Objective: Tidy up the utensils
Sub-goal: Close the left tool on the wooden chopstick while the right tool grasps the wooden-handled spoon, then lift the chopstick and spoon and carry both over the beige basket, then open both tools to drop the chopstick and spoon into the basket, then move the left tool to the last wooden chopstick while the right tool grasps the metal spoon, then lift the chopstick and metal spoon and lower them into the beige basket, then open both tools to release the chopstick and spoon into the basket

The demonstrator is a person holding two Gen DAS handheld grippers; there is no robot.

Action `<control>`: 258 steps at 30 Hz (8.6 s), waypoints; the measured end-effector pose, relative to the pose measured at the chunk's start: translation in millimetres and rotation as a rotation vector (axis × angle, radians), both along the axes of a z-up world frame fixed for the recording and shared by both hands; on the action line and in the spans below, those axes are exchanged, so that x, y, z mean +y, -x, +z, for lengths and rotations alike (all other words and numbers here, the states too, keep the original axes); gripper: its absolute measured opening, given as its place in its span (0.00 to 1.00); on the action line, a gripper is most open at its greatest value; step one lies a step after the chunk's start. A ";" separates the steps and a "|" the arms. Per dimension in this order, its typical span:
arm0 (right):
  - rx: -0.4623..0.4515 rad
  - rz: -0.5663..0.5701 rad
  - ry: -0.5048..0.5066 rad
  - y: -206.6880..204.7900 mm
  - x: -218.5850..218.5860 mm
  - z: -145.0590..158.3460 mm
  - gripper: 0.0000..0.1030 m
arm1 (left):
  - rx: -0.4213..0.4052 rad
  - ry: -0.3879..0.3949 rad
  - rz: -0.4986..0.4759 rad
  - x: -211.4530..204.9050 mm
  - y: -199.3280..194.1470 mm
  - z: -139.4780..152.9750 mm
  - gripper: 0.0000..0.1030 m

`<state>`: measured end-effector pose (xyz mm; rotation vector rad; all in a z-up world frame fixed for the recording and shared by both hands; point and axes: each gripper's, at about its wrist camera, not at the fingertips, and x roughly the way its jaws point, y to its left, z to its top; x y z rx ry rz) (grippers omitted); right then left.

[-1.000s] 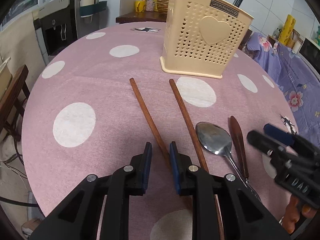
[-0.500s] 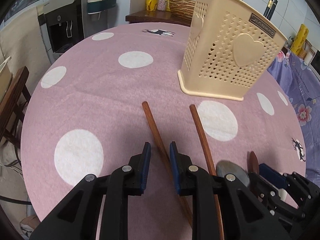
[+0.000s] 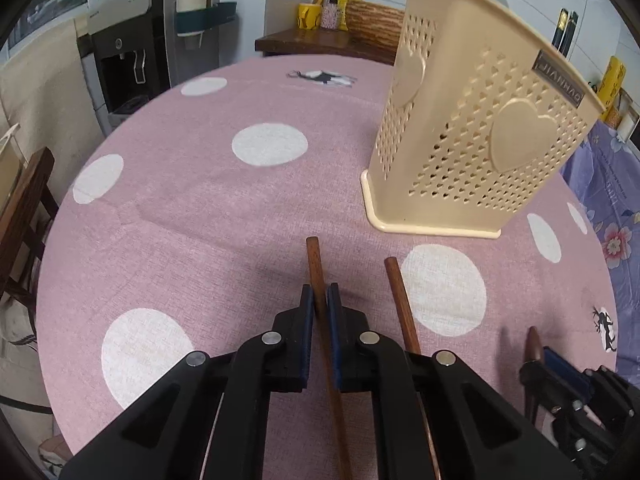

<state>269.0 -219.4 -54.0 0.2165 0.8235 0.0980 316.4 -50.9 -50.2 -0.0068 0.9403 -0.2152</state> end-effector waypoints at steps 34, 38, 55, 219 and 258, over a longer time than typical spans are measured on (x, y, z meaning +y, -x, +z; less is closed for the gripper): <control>-0.357 0.070 -0.014 61.9 -33.7 125.2 0.16 | -0.379 0.201 -0.077 15.3 71.5 135.9 0.07; -0.385 0.080 0.013 69.1 -30.6 138.5 0.16 | -0.399 0.208 -0.080 16.7 75.1 145.4 0.07; -0.416 0.129 0.014 19.1 -36.7 202.6 0.16 | -0.505 0.233 -0.151 -1.4 55.5 222.1 0.07; -0.277 0.094 0.007 24.2 -20.4 126.4 0.37 | -0.468 0.229 -0.095 5.3 74.5 163.6 0.07; -0.385 0.026 0.273 -88.0 -7.8 118.5 0.37 | -0.523 0.202 -0.021 -33.5 -37.8 141.6 0.07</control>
